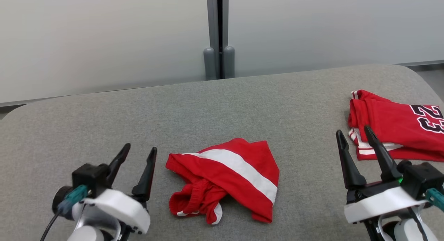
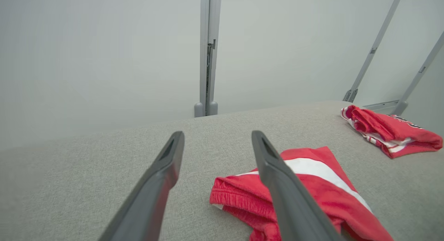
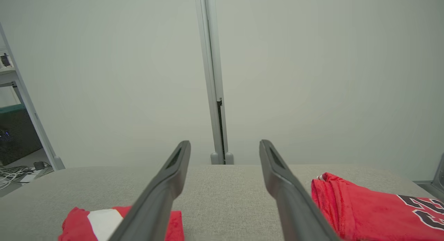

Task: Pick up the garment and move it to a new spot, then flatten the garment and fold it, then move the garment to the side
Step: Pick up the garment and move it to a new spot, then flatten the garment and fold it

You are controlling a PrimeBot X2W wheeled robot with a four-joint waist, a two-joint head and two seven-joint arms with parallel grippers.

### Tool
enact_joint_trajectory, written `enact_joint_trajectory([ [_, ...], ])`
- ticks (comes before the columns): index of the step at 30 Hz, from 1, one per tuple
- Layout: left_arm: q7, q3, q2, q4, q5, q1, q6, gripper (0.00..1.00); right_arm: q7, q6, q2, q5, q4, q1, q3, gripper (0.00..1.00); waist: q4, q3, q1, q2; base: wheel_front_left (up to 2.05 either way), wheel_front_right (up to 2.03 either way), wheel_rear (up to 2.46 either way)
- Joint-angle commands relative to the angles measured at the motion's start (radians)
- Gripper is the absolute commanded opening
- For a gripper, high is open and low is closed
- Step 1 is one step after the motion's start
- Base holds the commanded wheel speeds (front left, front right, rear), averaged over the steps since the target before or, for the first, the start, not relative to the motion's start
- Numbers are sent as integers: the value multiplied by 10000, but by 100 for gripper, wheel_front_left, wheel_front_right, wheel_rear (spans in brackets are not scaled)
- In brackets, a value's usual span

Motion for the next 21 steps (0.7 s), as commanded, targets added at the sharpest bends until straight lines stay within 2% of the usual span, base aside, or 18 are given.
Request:
enact_joint_trajectory([
  [1,-247,128,78,-234,28,270,137,100,-63,6,-52,28,46,213,-32,100,94,-50,0,0,0,0,0],
  [9,-1980,869,90,-1067,308,1921,1048,100,-303,6,112,204,413,973,-134,100,315,-130,0,0,0,0,0],
  [13,-2407,1148,-225,-1205,260,2532,1374,100,-469,6,249,265,414,1257,-193,100,297,-132,0,0,0,0,0],
  [16,-2524,1136,-384,-1244,268,2758,1320,100,-539,6,256,257,458,1333,-164,100,305,-105,0,0,0,0,0],
  [21,-2557,1182,-338,-1255,298,2638,1268,100,-541,6,180,291,497,1218,-103,100,315,-122,0,0,0,0,0],
])
